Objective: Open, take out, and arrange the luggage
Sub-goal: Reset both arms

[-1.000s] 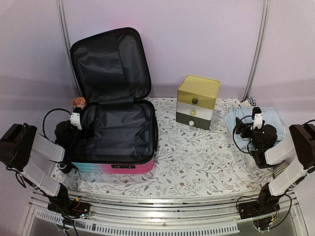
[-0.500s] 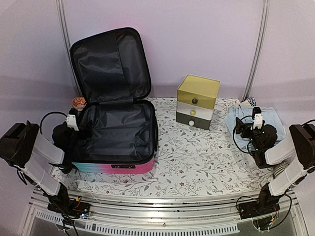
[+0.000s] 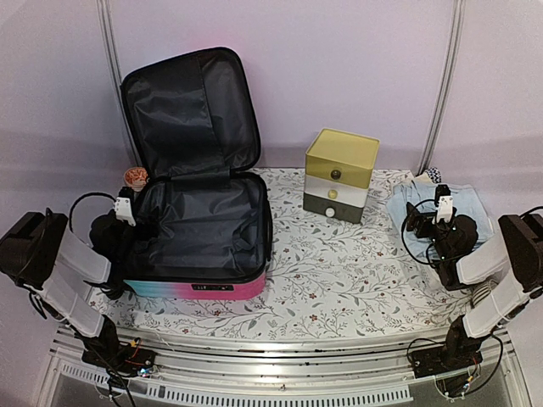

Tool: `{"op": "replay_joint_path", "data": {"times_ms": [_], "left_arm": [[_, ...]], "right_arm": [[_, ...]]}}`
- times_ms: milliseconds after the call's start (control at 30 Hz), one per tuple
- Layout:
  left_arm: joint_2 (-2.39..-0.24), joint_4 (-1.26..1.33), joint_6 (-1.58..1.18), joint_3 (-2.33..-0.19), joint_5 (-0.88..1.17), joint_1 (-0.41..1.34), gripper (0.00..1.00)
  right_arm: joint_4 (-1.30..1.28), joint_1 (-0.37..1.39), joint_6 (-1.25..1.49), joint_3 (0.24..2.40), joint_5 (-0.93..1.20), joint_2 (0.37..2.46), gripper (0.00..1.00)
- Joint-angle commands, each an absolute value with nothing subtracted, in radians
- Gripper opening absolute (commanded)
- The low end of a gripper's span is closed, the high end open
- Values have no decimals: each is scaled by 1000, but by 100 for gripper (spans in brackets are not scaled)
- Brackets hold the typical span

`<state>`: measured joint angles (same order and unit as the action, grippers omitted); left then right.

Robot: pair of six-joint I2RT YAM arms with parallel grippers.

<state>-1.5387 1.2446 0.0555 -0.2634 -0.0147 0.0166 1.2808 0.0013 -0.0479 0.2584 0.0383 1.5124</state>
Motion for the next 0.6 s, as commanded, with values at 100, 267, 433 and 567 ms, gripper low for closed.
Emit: {"op": "replay_joint_path", "data": {"times_ms": [100,267,433,567], "left_arm": [[-1546,1275,51,-256,-10,5,98],[-1546,1275,52,-255,-10,5,98],[-1546,1275,51,-256,-9,5,98],[-1546,1275,52,-256,-9,4,98]], "right_arm": [[1277,-9,-40,244,37,1533,99],[1274,-8,-41,244,37,1531,99],[1274,-9,-41,244,37,1531,99],[1268,-10,-39,247,39,1531,99]]}}
